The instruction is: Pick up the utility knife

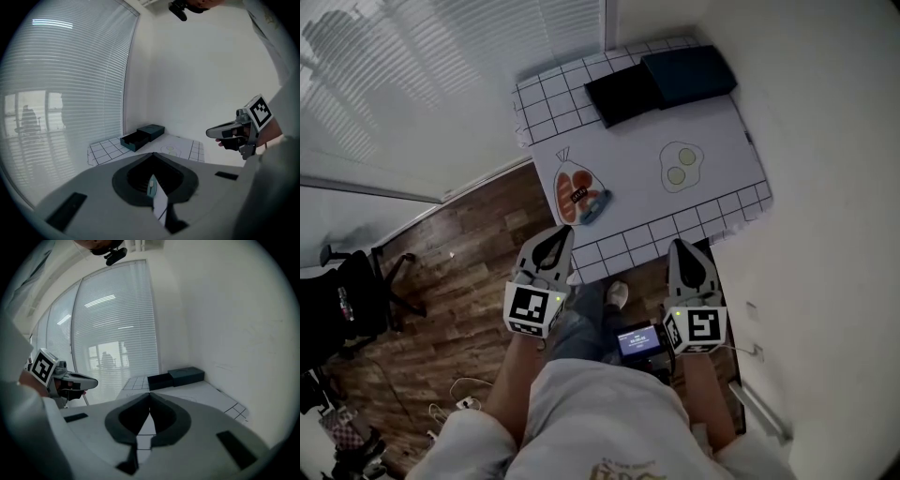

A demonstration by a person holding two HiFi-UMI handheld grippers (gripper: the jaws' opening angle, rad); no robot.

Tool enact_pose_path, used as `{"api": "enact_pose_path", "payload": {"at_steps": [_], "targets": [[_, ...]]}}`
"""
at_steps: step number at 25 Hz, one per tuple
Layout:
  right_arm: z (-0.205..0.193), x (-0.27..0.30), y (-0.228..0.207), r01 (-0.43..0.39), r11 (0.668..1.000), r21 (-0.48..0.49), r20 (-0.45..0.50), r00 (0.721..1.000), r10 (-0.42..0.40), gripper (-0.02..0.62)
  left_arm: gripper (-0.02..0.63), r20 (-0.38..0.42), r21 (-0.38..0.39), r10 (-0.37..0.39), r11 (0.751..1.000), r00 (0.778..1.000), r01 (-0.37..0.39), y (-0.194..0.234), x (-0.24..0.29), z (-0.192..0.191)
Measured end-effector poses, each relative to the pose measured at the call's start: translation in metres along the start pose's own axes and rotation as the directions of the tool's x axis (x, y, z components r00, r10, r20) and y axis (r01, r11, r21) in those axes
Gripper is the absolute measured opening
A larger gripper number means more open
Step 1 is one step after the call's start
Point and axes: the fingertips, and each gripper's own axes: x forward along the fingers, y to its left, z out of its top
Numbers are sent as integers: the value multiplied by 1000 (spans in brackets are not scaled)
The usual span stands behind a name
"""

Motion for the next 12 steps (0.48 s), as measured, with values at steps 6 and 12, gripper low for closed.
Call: {"api": "enact_pose_path", "payload": {"at_steps": [6, 12], "targets": [[-27, 14, 3, -8, 1000, -1, -44, 999, 8, 6, 8, -52, 12, -22, 1000, 998, 22, 1, 14, -25], [-44, 21, 5, -12, 1000, -1, -76, 997, 12, 6, 8, -98, 0, -42, 999, 994, 43, 3, 25, -49]]}}
